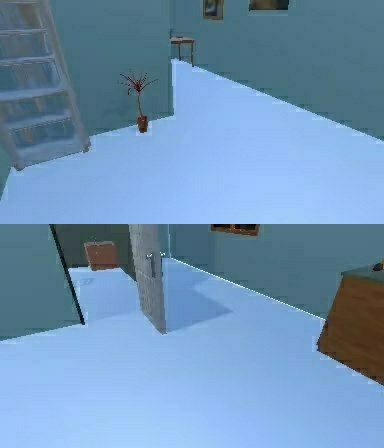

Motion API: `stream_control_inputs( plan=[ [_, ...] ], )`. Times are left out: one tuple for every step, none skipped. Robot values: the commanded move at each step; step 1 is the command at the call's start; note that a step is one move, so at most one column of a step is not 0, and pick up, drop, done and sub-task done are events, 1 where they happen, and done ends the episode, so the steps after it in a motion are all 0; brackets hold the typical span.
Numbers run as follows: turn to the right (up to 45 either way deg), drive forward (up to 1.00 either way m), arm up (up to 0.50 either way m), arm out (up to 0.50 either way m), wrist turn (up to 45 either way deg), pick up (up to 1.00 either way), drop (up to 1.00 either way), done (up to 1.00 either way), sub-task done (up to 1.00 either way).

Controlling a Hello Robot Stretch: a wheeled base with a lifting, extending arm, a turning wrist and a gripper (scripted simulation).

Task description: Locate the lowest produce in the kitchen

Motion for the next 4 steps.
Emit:
stream_control_inputs(
  plan=[
    [45.0,0.0,0.0,0.0,0.0,0.0,0.0,0.0,0.0],
    [45.0,0.0,0.0,0.0,0.0,0.0,0.0,0.0,0.0],
    [45.0,0.0,0.0,0.0,0.0,0.0,0.0,0.0,0.0],
    [3.0,0.0,0.0,0.0,0.0,0.0,0.0,0.0,0.0]
  ],
)
